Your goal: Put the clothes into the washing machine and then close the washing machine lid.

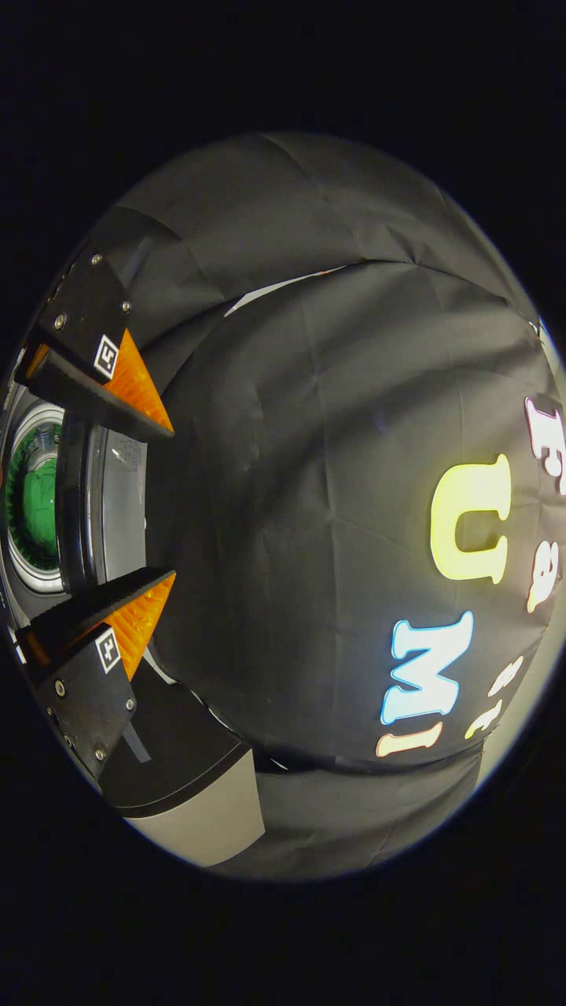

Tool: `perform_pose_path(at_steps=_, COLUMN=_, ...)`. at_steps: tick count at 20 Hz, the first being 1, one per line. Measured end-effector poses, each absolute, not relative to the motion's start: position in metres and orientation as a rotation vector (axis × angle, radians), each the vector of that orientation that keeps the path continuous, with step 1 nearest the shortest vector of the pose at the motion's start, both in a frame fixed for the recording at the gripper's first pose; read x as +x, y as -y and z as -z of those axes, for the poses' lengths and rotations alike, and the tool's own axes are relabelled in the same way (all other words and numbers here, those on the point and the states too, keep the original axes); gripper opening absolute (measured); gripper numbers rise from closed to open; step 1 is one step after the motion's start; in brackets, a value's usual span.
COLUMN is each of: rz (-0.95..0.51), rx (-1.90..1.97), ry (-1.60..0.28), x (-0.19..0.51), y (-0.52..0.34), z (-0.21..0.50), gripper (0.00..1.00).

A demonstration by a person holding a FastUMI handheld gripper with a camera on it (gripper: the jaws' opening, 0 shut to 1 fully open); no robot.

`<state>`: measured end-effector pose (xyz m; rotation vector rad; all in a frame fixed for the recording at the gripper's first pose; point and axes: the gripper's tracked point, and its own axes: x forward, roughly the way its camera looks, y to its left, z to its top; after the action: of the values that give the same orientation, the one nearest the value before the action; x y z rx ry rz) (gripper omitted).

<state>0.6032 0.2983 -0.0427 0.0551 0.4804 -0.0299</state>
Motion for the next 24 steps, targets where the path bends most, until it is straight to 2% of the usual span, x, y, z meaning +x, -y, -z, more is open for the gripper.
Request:
perform_pose_path(at_steps=10, rz=0.027, rx=0.056, ry=-0.483, x=0.563, y=-0.302, z=0.06, gripper=0.98)
perform_pose_path(at_steps=18, rz=0.053, rx=0.07, ry=-0.446, x=0.495, y=-0.299, z=0.099, gripper=0.97)
perform_pose_path(at_steps=24, rz=0.067, rx=0.065, ry=-0.439, x=0.488, y=-0.297, z=0.108, gripper=0.97)
